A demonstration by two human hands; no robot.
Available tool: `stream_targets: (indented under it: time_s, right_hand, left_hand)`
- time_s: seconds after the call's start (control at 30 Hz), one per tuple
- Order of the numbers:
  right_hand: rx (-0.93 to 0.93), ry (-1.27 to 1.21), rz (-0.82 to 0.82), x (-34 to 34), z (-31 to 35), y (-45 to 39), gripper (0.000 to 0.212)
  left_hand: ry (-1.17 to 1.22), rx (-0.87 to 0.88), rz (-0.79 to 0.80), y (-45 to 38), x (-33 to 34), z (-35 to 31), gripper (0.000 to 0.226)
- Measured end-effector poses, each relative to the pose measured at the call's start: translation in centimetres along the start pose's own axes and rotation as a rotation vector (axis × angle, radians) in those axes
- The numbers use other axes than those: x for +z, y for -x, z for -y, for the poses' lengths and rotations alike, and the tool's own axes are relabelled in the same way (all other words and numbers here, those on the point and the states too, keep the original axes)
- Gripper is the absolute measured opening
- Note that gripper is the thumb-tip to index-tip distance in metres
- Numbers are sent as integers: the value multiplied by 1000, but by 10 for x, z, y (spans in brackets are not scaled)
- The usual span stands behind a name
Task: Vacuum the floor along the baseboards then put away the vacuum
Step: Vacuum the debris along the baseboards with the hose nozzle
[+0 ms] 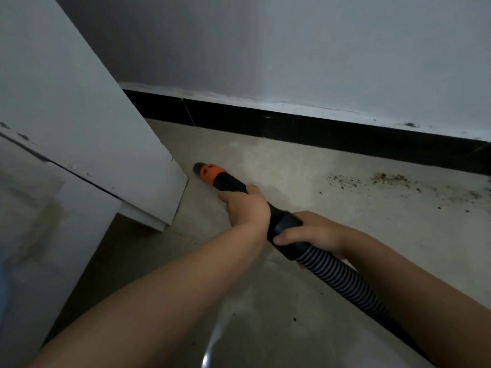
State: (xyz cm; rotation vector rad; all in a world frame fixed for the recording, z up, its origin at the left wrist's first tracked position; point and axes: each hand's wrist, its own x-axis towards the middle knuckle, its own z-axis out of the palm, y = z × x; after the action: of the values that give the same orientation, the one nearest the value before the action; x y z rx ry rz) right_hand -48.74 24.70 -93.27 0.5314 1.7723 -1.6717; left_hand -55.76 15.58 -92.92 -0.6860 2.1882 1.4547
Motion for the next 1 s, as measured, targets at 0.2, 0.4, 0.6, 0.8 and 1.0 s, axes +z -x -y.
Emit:
stream_targets:
  time_s: [0.2, 0.4, 0.6, 0.8, 1.0]
  right_hand:
    - [22, -17, 36, -8, -15, 19, 21]
    - [-1, 88, -120, -24, -24, 53, 16]
    - [91, 321, -316, -31, -54, 105, 47]
    - [119, 343, -414, -13, -97, 150, 45]
    - [118, 354, -440, 13, -101, 151, 48]
  left_hand:
    - [56, -40, 83, 10, 4, 9, 53]
    - [36, -53, 381, 11, 21, 2, 50]
    - [-91, -79, 523, 46, 53, 6, 29]
    - [-217, -70, 586, 72, 69, 34, 29]
    - [-281, -25, 517, 73, 64, 47, 44]
